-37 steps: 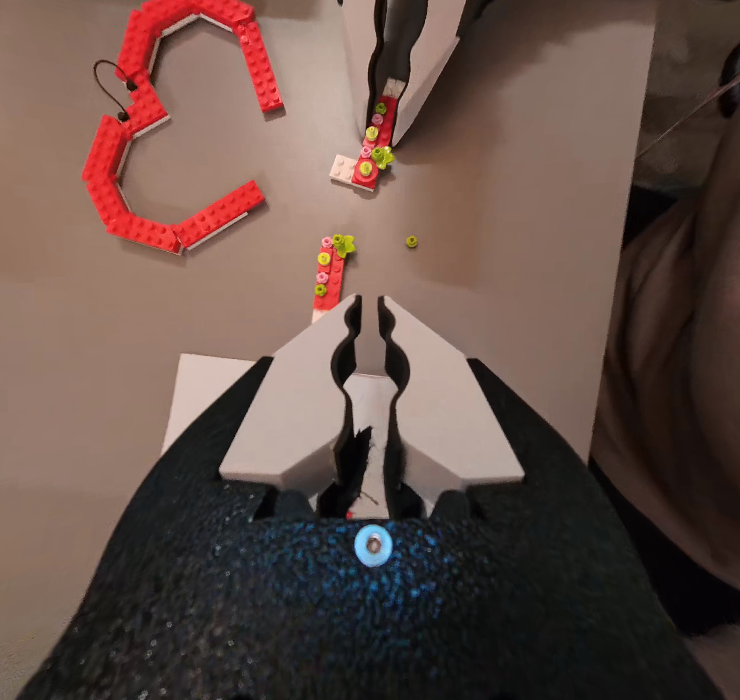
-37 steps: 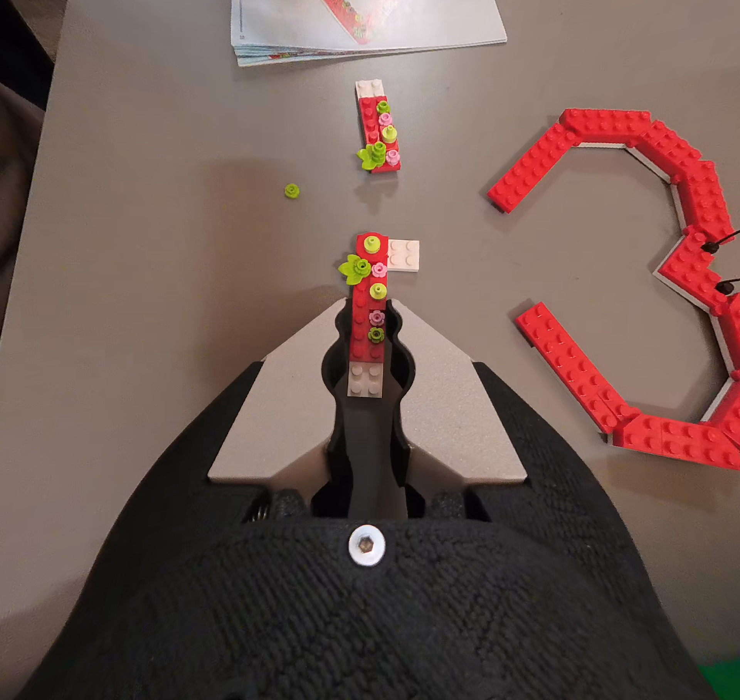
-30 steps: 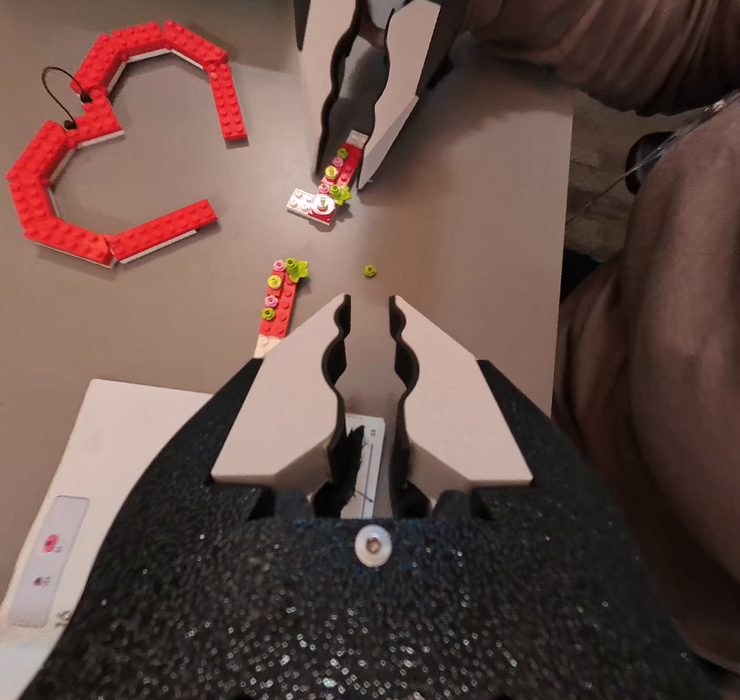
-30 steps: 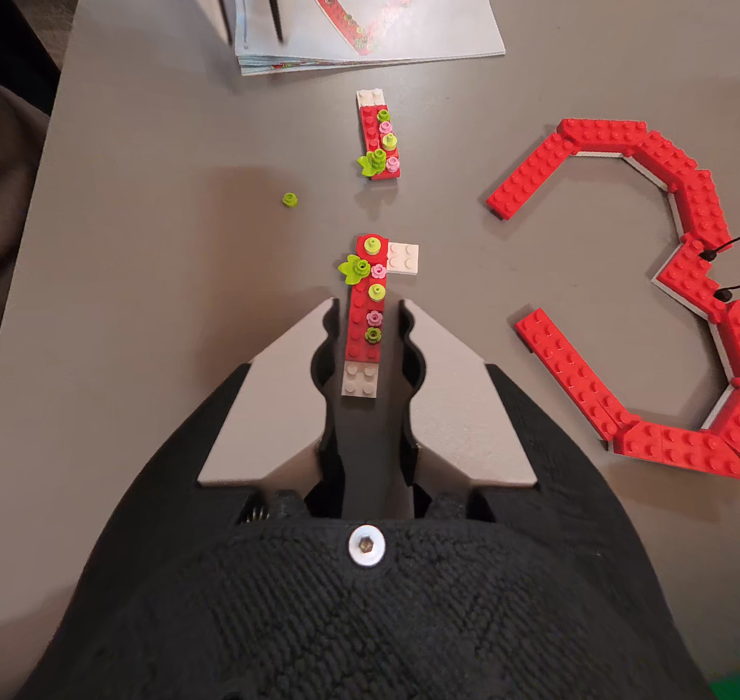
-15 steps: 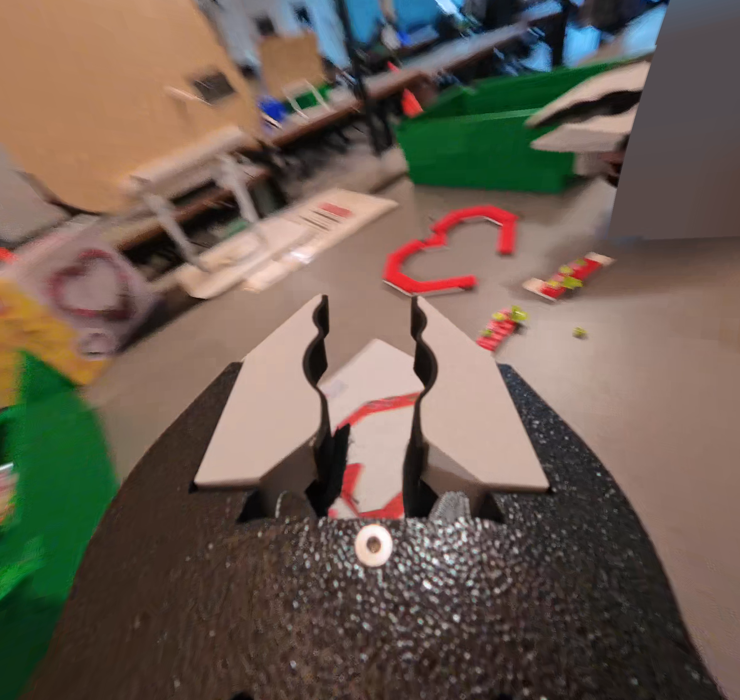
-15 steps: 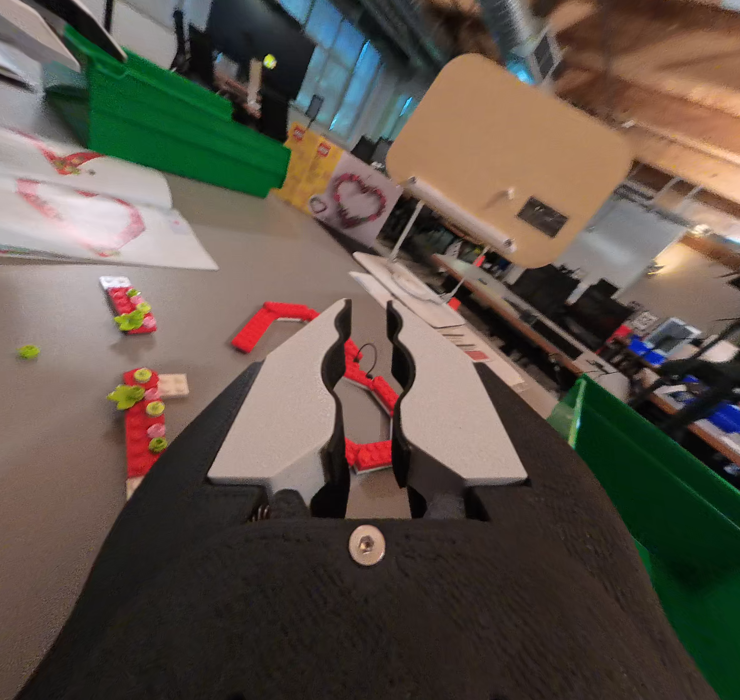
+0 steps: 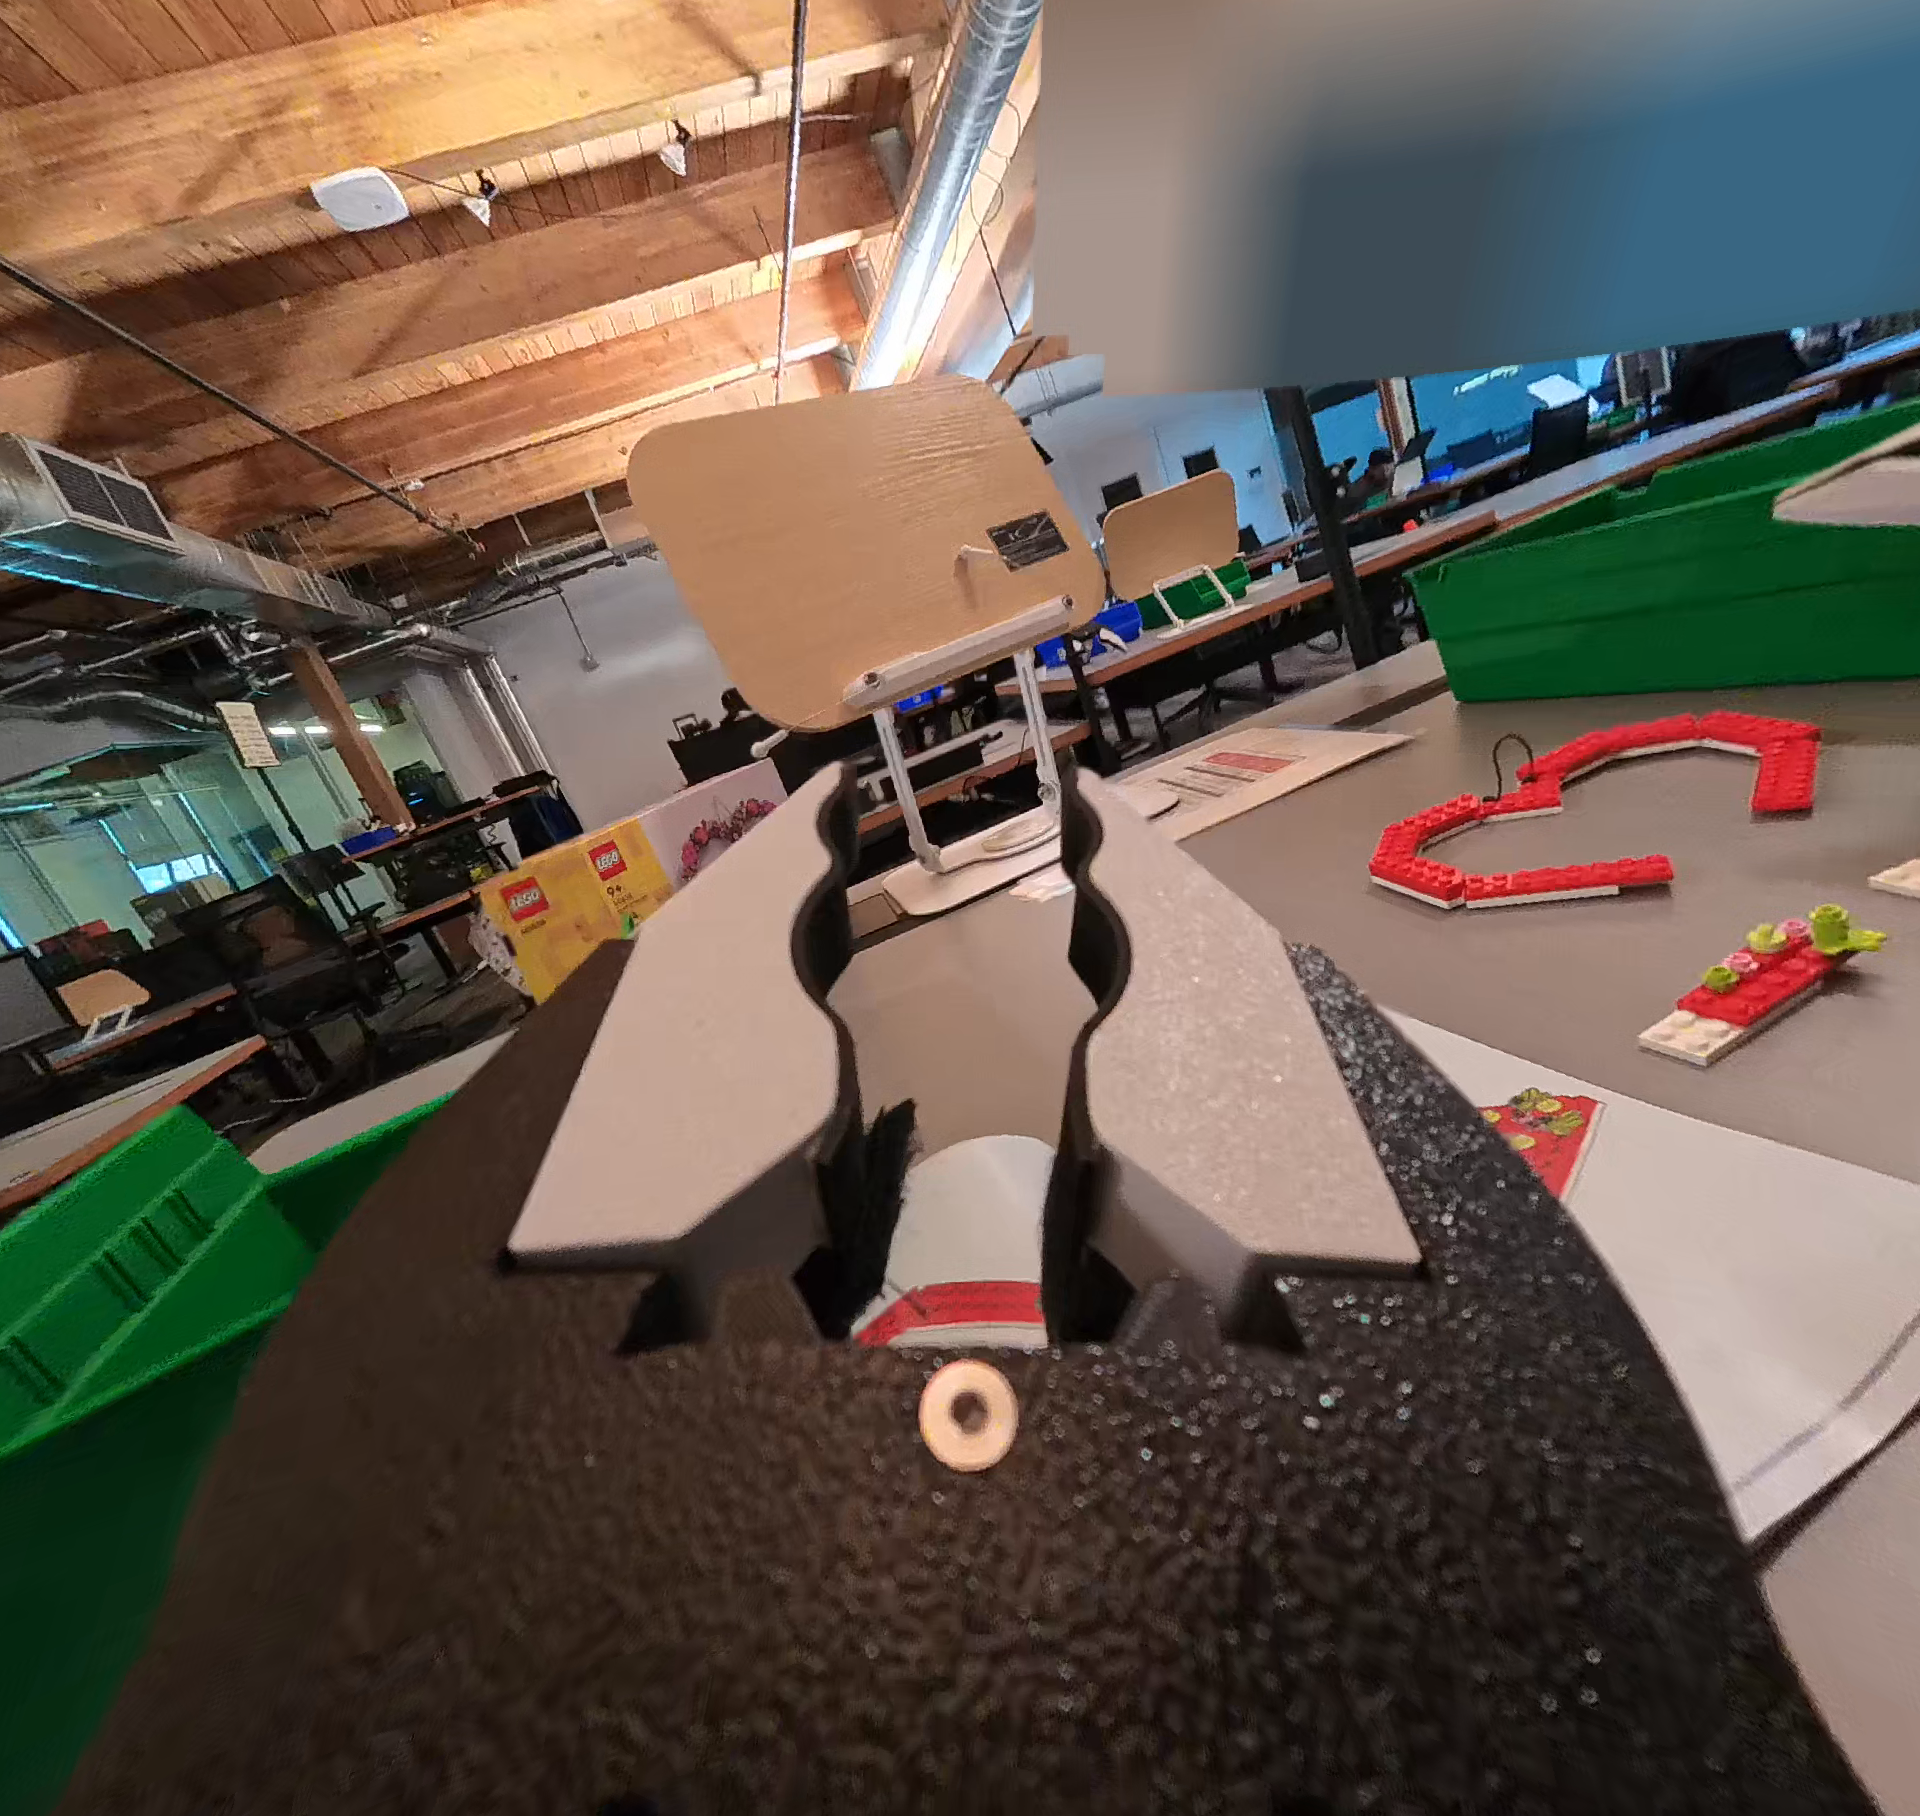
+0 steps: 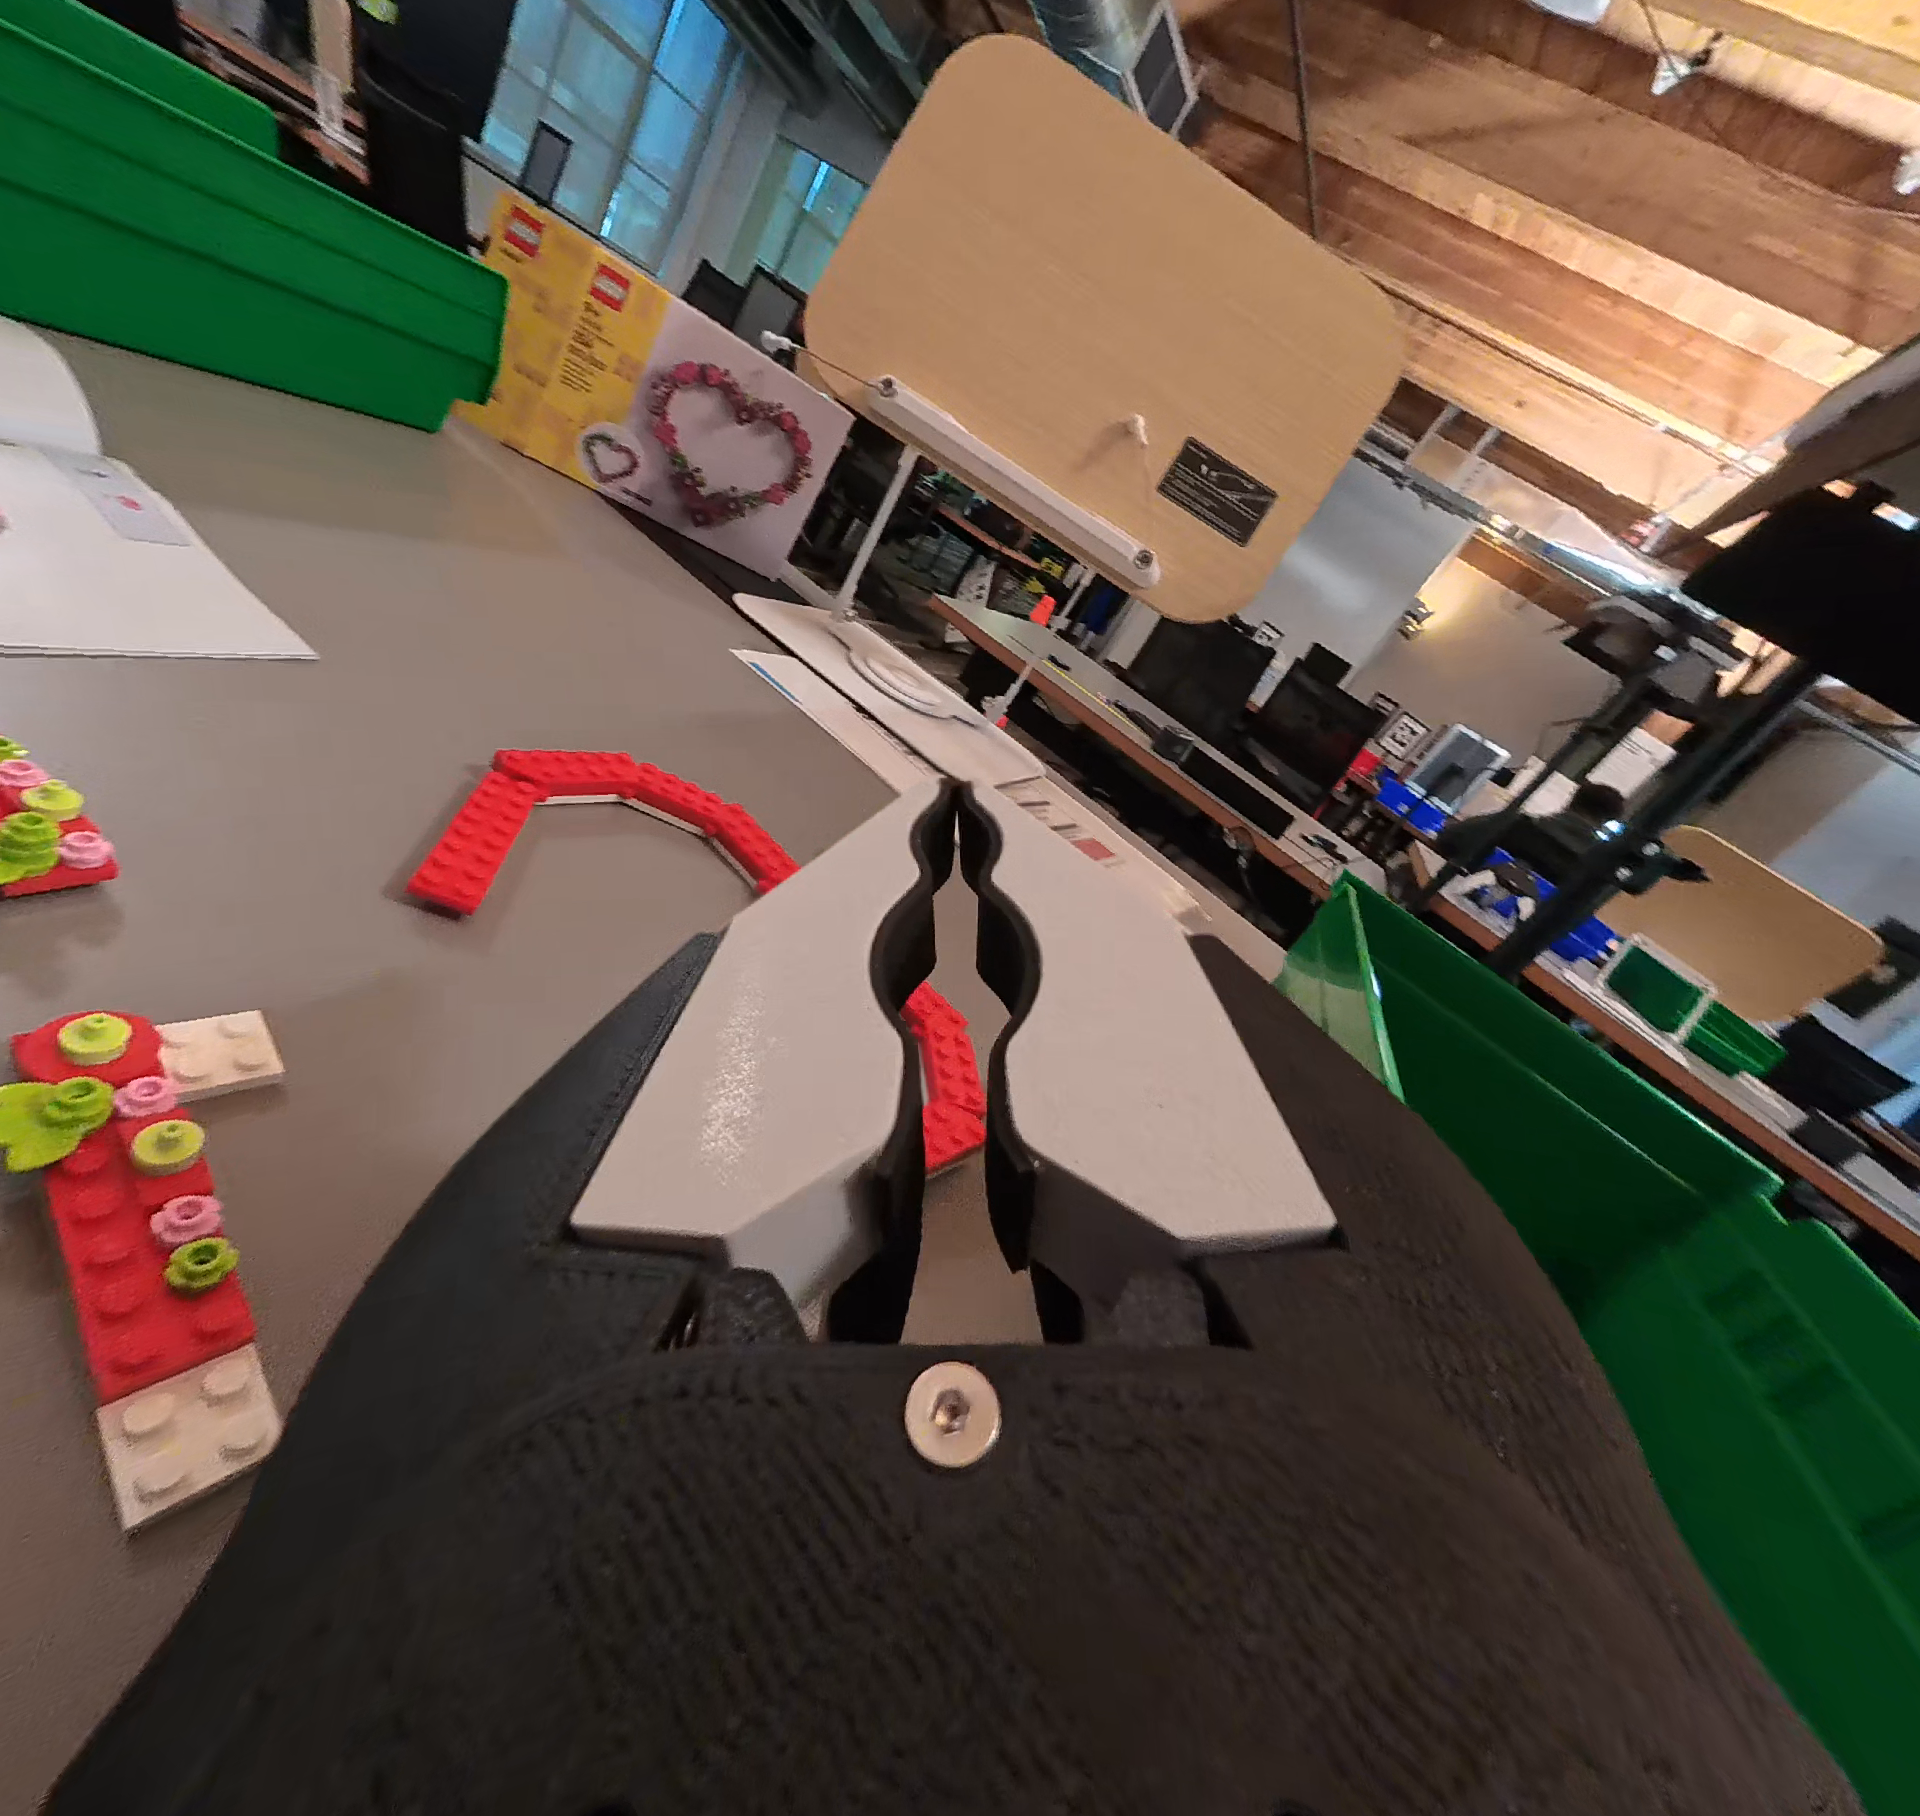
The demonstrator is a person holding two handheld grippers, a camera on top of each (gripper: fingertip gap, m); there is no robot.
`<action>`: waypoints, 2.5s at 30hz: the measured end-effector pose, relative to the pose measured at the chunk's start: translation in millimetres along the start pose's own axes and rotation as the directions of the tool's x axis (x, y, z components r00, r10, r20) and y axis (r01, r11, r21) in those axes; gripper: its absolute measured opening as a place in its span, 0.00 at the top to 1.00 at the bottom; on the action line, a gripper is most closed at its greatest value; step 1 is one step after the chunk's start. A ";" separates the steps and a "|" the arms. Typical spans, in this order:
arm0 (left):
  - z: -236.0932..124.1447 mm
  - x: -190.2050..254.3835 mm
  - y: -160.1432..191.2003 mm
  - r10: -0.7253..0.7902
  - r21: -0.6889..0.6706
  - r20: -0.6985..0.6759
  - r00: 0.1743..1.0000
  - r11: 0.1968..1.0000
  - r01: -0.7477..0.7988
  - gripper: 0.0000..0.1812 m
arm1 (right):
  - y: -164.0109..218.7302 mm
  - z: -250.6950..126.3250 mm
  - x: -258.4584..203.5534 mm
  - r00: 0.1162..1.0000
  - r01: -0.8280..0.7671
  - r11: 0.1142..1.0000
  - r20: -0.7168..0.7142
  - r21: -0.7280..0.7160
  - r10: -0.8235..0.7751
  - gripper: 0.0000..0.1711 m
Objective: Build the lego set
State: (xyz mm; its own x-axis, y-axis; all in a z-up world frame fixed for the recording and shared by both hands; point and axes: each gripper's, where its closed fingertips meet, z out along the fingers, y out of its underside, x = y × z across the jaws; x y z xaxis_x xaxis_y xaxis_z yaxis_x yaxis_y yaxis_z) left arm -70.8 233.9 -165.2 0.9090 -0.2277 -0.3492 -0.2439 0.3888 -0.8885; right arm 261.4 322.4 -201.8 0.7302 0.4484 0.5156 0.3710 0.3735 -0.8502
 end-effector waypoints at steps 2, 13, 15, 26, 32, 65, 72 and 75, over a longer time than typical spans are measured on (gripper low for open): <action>-2.1 -0.7 0.2 -0.044 0.014 -0.007 0.999 0.999 0.044 0.80 | 2.0 0.5 3.6 1.000 0.001 1.000 -0.030 -0.016 -0.001 1.00; -5.1 -3.1 2.0 -0.155 0.035 -0.044 0.987 0.987 0.156 0.80 | 11.7 3.0 22.0 0.986 0.021 0.996 -0.165 -0.090 -0.036 1.00; -5.7 -4.8 1.8 -0.166 0.038 -0.041 0.985 0.985 0.167 0.80 | 12.7 2.4 23.7 0.983 0.024 0.995 -0.178 -0.100 -0.041 1.00; -5.9 -8.0 4.3 -0.195 0.026 -0.042 0.980 0.980 0.196 0.81 | 16.0 1.6 27.8 0.980 0.020 0.993 -0.196 -0.116 -0.043 1.00; -5.7 -8.5 4.6 -0.192 0.023 -0.040 0.981 0.981 0.193 0.81 | 16.4 1.2 28.8 0.980 0.003 0.994 -0.195 -0.112 -0.025 1.00; -3.9 -5.0 8.8 -0.184 -0.002 -0.049 0.982 0.983 0.184 0.81 | 16.4 3.0 25.3 0.986 -0.015 0.995 -0.165 -0.102 -0.002 1.00; -3.7 -5.0 9.1 -0.183 -0.003 -0.047 0.982 0.983 0.183 0.81 | 15.8 2.6 25.2 0.987 -0.018 0.995 -0.163 -0.098 0.002 1.00; -3.7 -4.8 9.0 -0.180 -0.003 -0.046 0.983 0.984 0.180 0.81 | 15.6 2.5 24.9 0.987 -0.020 0.995 -0.159 -0.095 0.005 1.00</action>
State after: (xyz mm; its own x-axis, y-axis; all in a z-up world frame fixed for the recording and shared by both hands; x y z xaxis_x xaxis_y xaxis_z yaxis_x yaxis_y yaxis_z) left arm -78.7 235.2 -172.6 0.9215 -0.3349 -0.1967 -0.0772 0.3385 -0.9378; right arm 283.9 341.4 -202.0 0.8140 0.3149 0.4881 0.4093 0.2854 -0.8666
